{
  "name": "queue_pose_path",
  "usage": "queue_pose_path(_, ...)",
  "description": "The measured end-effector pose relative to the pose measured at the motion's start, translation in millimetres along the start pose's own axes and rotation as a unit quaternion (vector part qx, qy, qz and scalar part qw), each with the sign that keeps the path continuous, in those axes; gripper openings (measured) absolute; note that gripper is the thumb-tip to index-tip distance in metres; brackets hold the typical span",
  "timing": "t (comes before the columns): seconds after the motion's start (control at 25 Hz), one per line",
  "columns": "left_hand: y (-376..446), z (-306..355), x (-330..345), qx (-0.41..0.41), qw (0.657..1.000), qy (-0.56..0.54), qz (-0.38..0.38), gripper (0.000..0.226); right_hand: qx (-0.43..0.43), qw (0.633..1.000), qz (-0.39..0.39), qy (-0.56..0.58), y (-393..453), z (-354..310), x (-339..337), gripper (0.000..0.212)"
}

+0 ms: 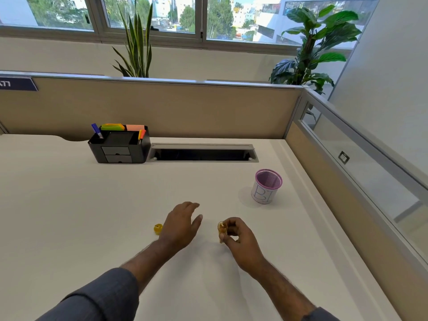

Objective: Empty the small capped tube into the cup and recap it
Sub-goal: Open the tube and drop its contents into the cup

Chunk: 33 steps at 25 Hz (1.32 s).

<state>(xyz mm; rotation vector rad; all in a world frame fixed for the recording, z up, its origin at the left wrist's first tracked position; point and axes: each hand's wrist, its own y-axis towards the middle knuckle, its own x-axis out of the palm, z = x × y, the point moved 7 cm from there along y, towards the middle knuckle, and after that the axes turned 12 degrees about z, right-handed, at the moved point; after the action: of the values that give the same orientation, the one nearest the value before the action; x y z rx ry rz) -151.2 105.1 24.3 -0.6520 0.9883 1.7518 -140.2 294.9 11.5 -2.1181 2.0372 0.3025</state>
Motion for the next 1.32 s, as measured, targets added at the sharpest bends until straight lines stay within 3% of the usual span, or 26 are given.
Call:
queue_pose_path(0.2,-15.6,-1.8,44.1,0.000,0.996,0.078,-0.032,0.066,0.006,1.000,0.025,0.016,8.1,4.5,-23.3,0.021)
queue_pose_path(0.56,1.7,-16.7,97.2,-0.009,0.992,0.107,-0.062,0.078,-0.015,0.992,0.120,0.039,72.7,-0.6,-96.1,0.023)
queue_pose_path(0.76,1.7,-22.4,86.7,0.009,0.989,0.139,-0.046,0.074,-0.052,0.982,0.179,0.023,116.8,-21.9,-135.5,0.022)
queue_pose_path(1.04,1.5,-21.4,84.8,-0.002,0.988,0.141,-0.054,0.076,-0.131,0.965,0.177,-0.140,166.3,-30.3,-171.0,0.026)
queue_pose_path(1.2,1.5,-22.6,86.2,-0.004,0.988,0.147,-0.054,0.075,-0.231,0.912,0.132,-0.312,173.3,-34.3,-163.5,0.029)
queue_pose_path(1.32,1.5,-22.4,85.6,-0.002,0.987,0.154,-0.052,0.073,-0.260,0.879,0.146,-0.371,177.0,-39.2,-162.8,0.032)
